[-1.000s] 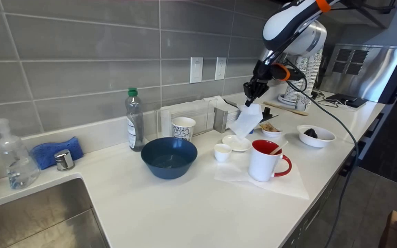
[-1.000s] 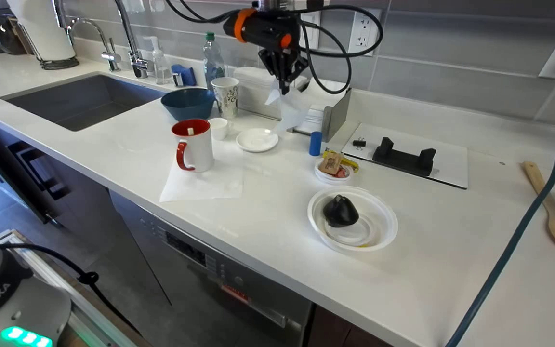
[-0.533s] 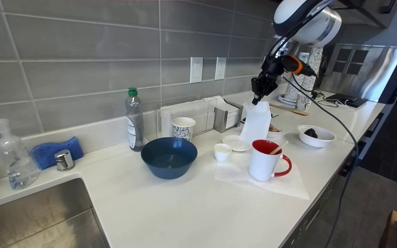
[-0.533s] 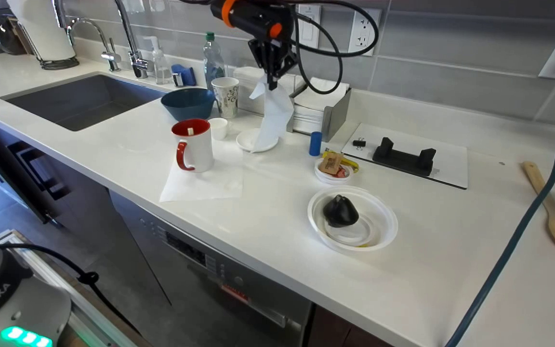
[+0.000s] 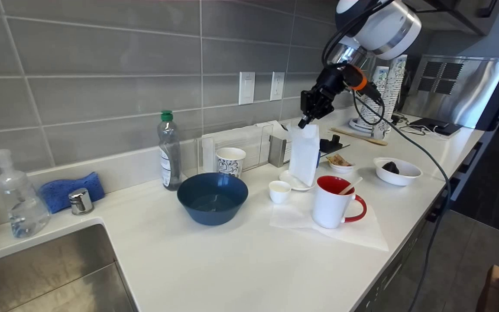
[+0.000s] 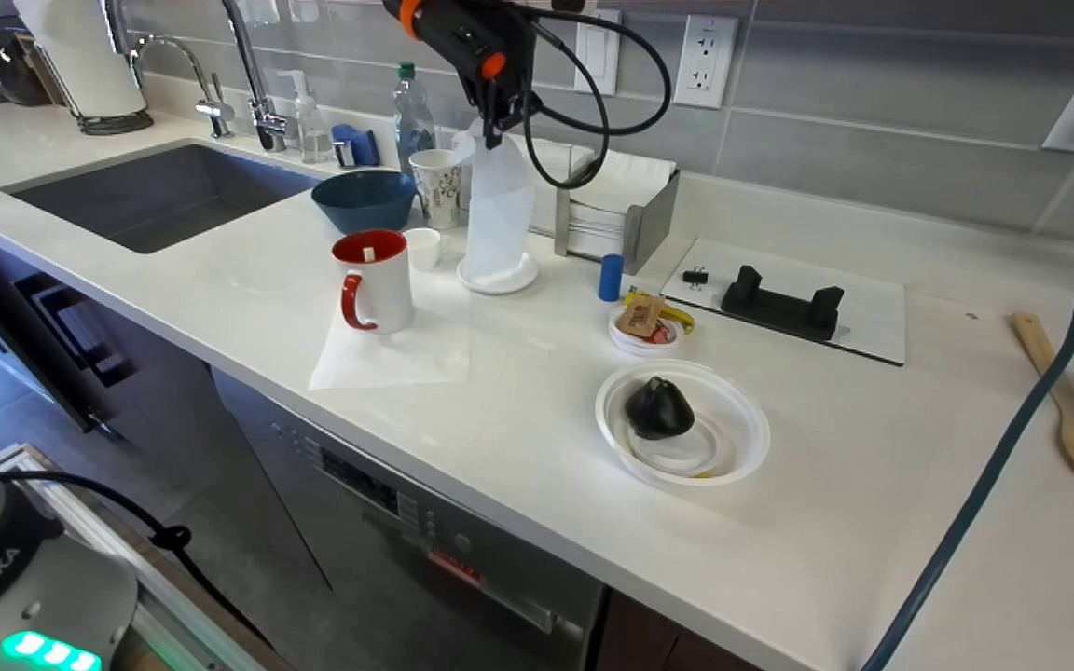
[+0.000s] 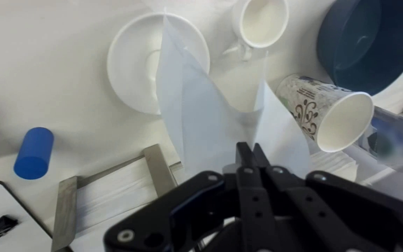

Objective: Pick up one napkin from the napkin holder and put it on the empty white plate

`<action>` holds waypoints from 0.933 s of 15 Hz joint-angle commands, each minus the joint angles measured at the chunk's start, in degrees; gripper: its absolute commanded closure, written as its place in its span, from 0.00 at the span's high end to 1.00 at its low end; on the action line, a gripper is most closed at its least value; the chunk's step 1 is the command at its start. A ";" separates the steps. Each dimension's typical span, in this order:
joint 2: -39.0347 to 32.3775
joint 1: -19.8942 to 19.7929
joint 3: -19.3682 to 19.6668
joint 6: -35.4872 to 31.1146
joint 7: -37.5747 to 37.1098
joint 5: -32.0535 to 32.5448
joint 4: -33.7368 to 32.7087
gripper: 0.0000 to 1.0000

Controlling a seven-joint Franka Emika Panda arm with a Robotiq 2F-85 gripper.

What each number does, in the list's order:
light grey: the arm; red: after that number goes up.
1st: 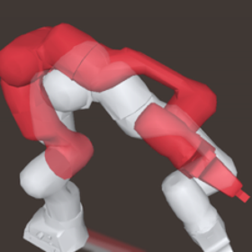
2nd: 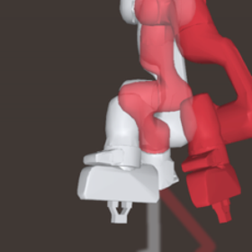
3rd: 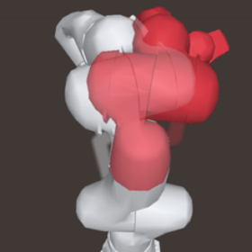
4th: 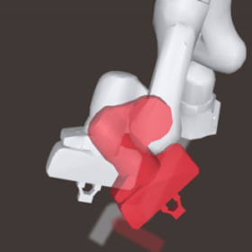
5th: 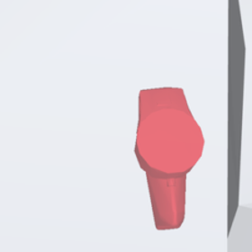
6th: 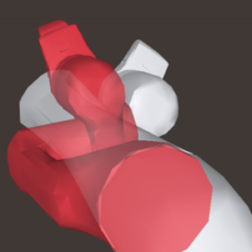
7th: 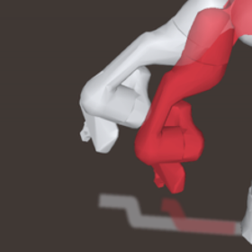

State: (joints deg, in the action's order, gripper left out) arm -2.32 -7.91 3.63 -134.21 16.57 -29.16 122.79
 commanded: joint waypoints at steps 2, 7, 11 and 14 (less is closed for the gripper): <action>0.43 0.92 -0.02 -2.63 6.07 -9.45 0.72 0.00; -3.62 0.54 0.99 -1.79 2.28 -6.22 -0.16 0.00; -8.83 0.00 1.34 -4.29 1.38 -4.14 -1.19 0.00; -12.92 -0.34 0.93 -7.83 1.22 -3.04 -2.00 0.00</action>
State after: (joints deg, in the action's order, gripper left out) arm -11.39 -7.84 5.07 -139.51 19.34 -34.56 122.67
